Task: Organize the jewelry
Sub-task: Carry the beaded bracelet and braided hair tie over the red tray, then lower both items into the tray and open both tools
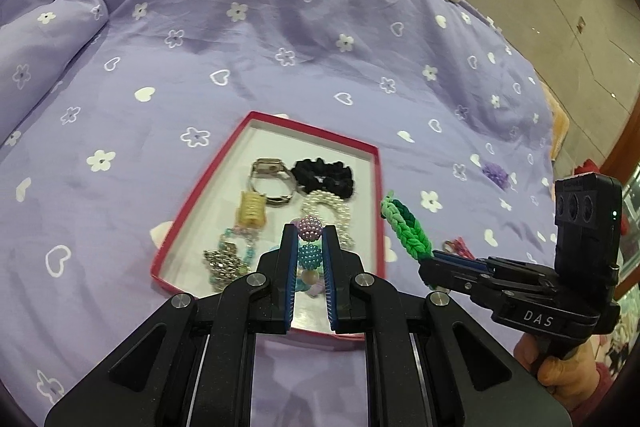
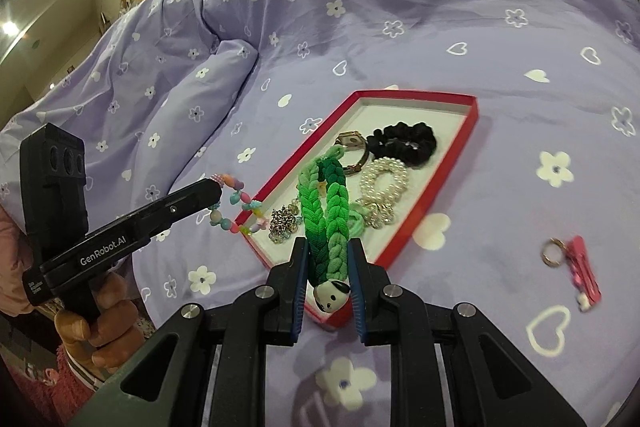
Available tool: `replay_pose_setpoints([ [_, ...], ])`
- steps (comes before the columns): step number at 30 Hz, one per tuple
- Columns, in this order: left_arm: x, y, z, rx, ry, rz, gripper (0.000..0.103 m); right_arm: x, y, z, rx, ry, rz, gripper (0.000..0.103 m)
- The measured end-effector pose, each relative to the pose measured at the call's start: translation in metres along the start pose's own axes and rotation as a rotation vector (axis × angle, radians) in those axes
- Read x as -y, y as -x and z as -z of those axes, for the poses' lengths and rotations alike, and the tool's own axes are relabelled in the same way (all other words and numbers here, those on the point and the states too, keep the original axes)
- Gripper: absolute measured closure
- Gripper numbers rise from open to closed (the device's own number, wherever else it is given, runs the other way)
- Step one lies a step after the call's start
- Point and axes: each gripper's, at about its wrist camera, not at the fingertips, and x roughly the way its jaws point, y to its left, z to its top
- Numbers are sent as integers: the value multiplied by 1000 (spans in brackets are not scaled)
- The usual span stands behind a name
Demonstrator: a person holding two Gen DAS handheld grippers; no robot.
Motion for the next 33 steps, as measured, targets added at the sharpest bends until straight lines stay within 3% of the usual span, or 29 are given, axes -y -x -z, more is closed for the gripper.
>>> replay_pose_setpoints([
  [18, -48, -54, 9, -80, 64, -52, 93, 0, -80, -5, -153, 48, 81, 84],
  [33, -68, -80, 20, -140, 103, -86, 93, 5, -94, -4, -187, 50, 94, 80],
])
